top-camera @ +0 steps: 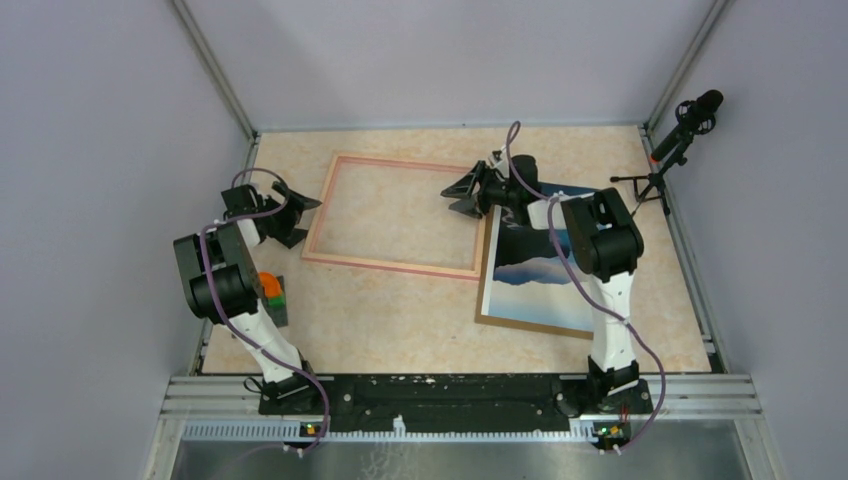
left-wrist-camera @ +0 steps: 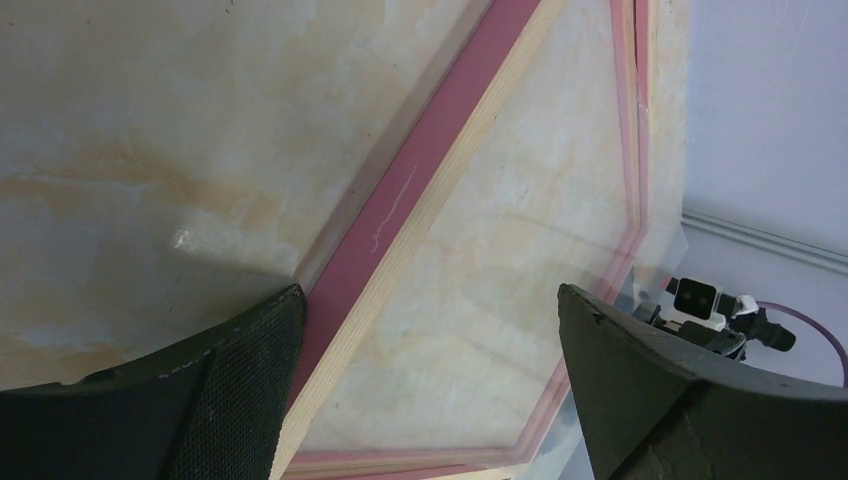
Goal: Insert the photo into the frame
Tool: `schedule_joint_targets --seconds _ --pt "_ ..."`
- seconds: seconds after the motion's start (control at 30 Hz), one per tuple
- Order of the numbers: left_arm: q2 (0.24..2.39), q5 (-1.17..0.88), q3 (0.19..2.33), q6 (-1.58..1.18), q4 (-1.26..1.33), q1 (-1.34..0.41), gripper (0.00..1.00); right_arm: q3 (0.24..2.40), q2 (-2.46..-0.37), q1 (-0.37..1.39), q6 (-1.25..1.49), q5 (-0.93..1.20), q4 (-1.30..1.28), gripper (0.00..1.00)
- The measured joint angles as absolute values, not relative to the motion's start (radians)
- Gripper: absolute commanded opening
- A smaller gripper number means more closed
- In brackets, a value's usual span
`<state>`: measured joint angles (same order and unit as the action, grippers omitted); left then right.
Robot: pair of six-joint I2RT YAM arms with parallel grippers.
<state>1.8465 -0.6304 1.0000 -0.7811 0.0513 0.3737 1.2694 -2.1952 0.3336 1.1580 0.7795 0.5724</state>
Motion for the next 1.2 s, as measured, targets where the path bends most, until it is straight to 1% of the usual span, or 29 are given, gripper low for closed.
schedule_joint_targets --seconds 0.13,0.2,0.43,0.6,0.67,0.8,0.9,1.1,1.2 --pt "1.846 -0.617 1.009 -0.756 0.036 0.366 0.97 1.295 -2.195 0.340 1.131 0.773 0.527 0.62" --pt "1.846 -0.601 1.023 -0.738 0.011 0.357 0.95 1.304 -2.195 0.341 1.123 0.772 0.510 0.62" --pt "1.859 -0.485 1.113 -0.631 -0.128 0.303 0.90 1.337 -2.193 0.351 1.086 0.750 0.440 0.63" --pt "1.887 -0.371 1.190 -0.551 -0.218 0.247 0.75 1.345 -2.188 0.357 1.057 0.732 0.402 0.62" --pt "1.891 -0.317 1.209 -0.522 -0.243 0.224 0.65 1.345 -2.186 0.358 1.054 0.730 0.396 0.62" --pt "1.900 -0.236 1.224 -0.479 -0.275 0.199 0.57 1.345 -2.185 0.358 1.048 0.730 0.395 0.62" --pt "1.911 -0.210 1.243 -0.466 -0.294 0.193 0.54 1.345 -2.185 0.358 1.048 0.730 0.396 0.62" --pt "1.937 -0.168 1.284 -0.442 -0.322 0.175 0.50 1.345 -2.181 0.358 1.047 0.727 0.392 0.62" --pt "1.951 -0.139 1.308 -0.437 -0.340 0.165 0.46 1.345 -2.175 0.359 1.036 0.722 0.381 0.63"
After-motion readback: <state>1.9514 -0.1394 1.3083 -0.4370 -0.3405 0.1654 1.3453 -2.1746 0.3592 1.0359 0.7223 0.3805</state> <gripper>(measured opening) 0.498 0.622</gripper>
